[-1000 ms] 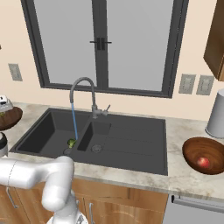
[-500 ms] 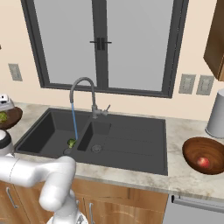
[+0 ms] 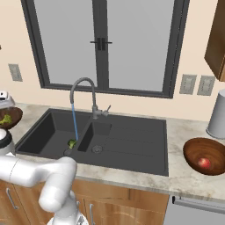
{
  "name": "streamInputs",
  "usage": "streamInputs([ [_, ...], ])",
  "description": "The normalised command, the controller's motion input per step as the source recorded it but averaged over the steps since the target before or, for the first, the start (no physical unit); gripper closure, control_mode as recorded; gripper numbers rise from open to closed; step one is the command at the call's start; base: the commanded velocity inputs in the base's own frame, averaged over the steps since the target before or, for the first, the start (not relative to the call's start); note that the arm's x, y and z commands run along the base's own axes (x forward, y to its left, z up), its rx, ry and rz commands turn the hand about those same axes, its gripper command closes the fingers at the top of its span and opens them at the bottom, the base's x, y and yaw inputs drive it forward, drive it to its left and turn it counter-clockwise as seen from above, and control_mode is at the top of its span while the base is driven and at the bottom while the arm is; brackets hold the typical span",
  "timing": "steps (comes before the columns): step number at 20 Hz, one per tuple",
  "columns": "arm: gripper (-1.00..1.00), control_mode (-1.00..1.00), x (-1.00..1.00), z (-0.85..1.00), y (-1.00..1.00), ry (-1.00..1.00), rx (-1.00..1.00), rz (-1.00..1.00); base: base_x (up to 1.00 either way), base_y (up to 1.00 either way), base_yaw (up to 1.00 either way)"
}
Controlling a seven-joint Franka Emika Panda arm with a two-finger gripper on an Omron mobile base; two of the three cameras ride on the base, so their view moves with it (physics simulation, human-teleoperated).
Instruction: Pick the broccolis from the sink and place them in one bowl. Place the peach in the other bowl. Then turn off the sink faucet.
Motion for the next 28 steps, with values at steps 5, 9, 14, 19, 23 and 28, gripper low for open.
streamInputs([
  [5, -1.00, -1.00, -0.16, 0.01, -1.00, -0.06, 0.15, -0.15, 0.00, 0.00, 0.00],
  [9, -1.00, -1.00, -0.19, 0.03, -1.00, 0.00, 0.21, -0.22, 0.00, 0.00, 0.00],
  [14, -1.00, -1.00, -0.44, 0.50, -1.00, -0.01, 0.26, -0.21, 0.00, 0.00, 0.00],
  [19, -1.00, -1.00, -0.67, 0.55, -1.00, -0.02, 0.24, -0.19, 0.00, 0.00, 0.00],
  [23, -1.00, -1.00, -0.93, 0.07, -0.73, -0.01, 0.05, -0.12, 0.00, 0.00, 0.00],
  [28, -1.00, -1.00, -0.96, 0.00, -0.47, 0.00, -0.01, -0.13, 0.00, 0.00, 0.00],
])
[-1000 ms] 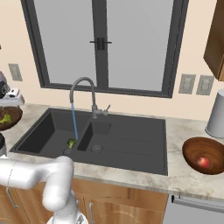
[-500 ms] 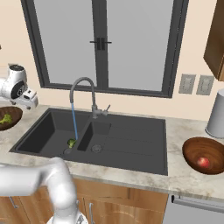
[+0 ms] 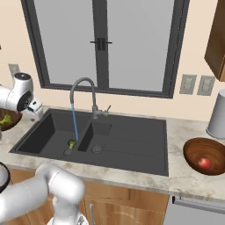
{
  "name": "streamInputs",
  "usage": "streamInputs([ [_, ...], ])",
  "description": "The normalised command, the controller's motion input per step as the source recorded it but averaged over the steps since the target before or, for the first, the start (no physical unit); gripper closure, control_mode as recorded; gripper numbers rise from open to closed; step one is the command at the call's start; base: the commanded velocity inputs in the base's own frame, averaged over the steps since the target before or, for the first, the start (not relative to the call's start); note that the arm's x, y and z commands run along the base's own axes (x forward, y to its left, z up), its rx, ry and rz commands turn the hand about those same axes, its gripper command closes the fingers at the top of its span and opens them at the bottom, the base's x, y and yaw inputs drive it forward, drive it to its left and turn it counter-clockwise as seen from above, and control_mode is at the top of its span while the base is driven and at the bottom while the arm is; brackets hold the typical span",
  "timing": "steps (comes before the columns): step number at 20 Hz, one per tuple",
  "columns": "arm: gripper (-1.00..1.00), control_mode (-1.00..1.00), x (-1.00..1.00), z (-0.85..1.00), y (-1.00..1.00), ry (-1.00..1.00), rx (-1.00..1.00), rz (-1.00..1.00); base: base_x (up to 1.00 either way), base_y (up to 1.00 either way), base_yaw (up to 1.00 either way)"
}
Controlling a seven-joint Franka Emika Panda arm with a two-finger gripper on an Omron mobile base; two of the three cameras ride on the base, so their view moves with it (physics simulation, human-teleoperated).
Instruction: Pick the broccolis from the sink and place them in one bowl. Place the peach in the other bowl. Then turn off the sink faucet.
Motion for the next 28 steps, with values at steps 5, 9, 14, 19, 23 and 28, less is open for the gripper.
streamInputs([
  [5, -1.00, -1.00, -0.50, 0.03, -0.50, 0.00, -0.01, -0.18, 0.00, 0.00, 0.00],
  [9, -1.00, -1.00, -0.10, 0.10, -0.30, -0.06, -0.05, -0.23, 0.00, 0.00, 0.00],
  [14, -1.00, -1.00, -0.01, 0.00, 0.00, -0.03, -0.23, -0.10, 0.00, 0.00, 0.00],
  [19, -1.00, -1.00, -0.01, 0.05, -0.07, 0.00, -0.17, 0.00, 0.00, 0.00, 0.00],
  [23, -1.00, -1.00, 0.00, 0.04, -0.39, 0.00, -0.01, 0.00, 0.00, 0.00, 0.00],
  [28, -1.00, -1.00, 0.00, -0.12, -0.41, 0.00, -0.13, 0.01, 0.00, 0.00, 0.00],
])
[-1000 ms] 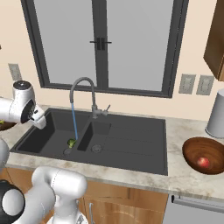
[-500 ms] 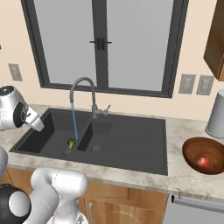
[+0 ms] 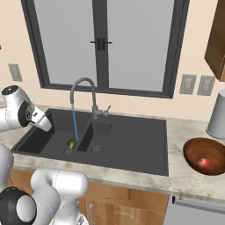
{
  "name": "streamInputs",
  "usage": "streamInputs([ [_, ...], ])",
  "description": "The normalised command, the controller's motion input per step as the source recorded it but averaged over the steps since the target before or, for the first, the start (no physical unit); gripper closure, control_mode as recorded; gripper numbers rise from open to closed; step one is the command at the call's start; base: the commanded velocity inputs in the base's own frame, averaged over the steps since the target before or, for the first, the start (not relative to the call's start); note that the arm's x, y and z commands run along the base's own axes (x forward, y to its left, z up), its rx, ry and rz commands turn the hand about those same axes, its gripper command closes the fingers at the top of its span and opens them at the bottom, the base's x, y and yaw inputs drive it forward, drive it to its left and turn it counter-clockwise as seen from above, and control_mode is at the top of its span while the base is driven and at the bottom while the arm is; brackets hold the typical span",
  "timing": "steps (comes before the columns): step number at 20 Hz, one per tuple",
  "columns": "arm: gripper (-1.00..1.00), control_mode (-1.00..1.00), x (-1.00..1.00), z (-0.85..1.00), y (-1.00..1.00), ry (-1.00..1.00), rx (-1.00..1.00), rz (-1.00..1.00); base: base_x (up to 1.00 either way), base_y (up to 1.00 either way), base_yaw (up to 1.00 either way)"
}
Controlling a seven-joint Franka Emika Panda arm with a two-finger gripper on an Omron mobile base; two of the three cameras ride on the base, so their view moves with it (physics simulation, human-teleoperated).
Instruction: Pick the broccolis from the sink and place them in one bowl. Place the peach in the other bowl. Then turn off the sink faucet.
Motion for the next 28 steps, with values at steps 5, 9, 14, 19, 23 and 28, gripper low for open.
streamInputs([
  [5, -1.00, -1.00, 0.03, -0.40, -0.03, 0.00, -0.27, 0.01, 0.00, 0.00, 0.00],
  [9, -1.00, -1.00, 0.24, -0.24, 0.09, 0.02, -0.16, 0.00, 0.00, 0.00, 0.00],
  [14, -1.00, -1.00, 0.37, -0.08, 0.13, 0.19, -0.04, -0.01, 0.00, 0.00, 0.00],
  [19, -1.00, -1.00, 0.37, -0.10, 0.04, 0.22, -0.07, 0.00, 0.00, 0.00, 0.00],
  [23, -1.00, -1.00, 0.36, -0.24, 0.06, 0.08, -0.08, 0.00, 0.00, 0.00, 0.00],
  [28, -1.00, -1.00, 0.02, -0.11, 0.00, -0.02, -0.01, 0.00, 0.00, 0.00, 0.00],
])
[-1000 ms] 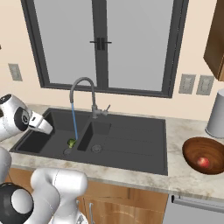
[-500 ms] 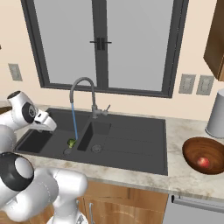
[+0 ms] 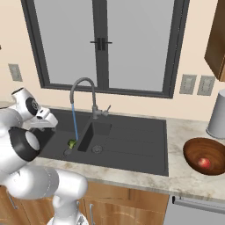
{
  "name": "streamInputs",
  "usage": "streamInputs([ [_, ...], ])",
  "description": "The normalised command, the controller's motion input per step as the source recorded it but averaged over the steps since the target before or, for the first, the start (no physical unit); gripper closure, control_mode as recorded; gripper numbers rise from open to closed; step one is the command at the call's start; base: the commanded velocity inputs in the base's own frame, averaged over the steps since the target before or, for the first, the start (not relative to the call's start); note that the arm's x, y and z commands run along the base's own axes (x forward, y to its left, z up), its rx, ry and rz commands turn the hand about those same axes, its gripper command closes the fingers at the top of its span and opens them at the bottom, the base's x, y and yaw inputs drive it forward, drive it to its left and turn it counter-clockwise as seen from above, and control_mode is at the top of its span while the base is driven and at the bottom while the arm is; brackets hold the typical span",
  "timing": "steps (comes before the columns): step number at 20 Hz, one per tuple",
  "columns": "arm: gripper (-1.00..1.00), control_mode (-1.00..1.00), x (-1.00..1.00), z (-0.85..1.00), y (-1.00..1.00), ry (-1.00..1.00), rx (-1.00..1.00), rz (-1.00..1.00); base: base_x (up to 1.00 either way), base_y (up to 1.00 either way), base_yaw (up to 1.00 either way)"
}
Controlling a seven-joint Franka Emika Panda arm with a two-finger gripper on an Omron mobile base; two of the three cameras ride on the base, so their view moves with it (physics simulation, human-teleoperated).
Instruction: Pick the broccolis from the sink and place them in one bowl. Place the peach in the other bowl. Then turn off the sink faucet.
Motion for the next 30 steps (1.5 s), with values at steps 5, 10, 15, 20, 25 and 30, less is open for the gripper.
streamInputs([
  [5, -1.00, -1.00, 0.00, -0.38, 0.00, -0.05, 0.00, -0.07, 0.00, 0.00, 0.00],
  [10, -1.00, -1.00, 0.05, -0.32, 0.00, -0.03, 0.00, -0.08, 0.00, 0.00, 0.00],
  [15, -1.00, -1.00, 0.09, -0.11, 0.00, 0.00, 0.00, -0.05, 0.00, 0.00, 0.00],
  [20, -1.00, -1.00, 0.12, -0.08, -0.01, 0.00, 0.00, -0.01, 0.00, 0.00, 0.00],
  [25, -1.00, -1.00, 0.23, -0.21, -0.03, 0.00, 0.00, 0.00, 0.00, 0.00, 0.00],
  [30, -1.00, -1.00, 0.26, -0.25, -0.04, 0.00, 0.00, -0.01, 0.00, 0.00, 0.00],
])
